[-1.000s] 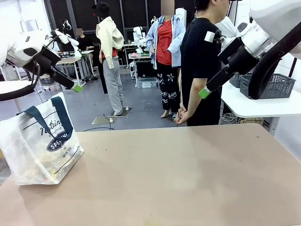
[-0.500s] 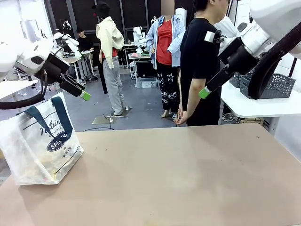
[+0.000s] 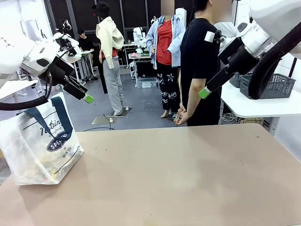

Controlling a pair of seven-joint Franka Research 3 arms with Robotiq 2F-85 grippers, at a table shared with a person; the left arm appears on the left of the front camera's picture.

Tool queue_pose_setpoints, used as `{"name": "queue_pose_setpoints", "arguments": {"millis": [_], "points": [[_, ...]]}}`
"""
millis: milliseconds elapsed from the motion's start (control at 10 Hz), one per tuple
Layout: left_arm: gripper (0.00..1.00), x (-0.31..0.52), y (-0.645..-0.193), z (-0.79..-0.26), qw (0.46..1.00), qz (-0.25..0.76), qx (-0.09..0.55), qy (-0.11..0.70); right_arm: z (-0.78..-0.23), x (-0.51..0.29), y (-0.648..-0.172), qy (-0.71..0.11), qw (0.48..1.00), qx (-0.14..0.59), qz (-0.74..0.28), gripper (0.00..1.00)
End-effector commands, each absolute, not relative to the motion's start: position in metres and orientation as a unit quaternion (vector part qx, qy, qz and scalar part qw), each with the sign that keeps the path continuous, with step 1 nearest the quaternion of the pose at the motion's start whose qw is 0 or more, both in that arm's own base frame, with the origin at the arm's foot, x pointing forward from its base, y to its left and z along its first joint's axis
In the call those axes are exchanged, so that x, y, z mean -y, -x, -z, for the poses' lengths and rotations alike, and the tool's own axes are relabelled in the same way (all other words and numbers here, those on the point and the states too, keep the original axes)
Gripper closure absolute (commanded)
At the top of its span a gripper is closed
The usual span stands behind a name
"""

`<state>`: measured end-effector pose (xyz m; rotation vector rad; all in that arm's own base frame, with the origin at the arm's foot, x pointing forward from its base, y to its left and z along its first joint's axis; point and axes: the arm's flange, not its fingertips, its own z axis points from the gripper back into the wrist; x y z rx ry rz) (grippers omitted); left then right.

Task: Transfer purchased items from the store into the shopping bag.
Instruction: Move the Reusable shopping bag to the right side of the table.

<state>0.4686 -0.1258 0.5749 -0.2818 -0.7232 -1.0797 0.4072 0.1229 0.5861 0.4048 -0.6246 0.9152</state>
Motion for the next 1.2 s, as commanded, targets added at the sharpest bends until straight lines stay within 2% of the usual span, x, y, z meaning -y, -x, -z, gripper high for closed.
{"name": "queue_pose_setpoints", "arguments": {"millis": [0,1100], "points": [[0.00,0.1245,-0.4692,-0.5745,0.786,0.500,0.336,0.136,-0.5833,-0.1209,-0.4062,-0.189,0.828,0.292,-0.439,0.00],[0.00,0.1245,-0.4692,-0.5745,0.786,0.500,0.336,0.136,-0.5833,-0.1209,-0.4062,-0.189,0.828,0.292,-0.439,0.00]]}}
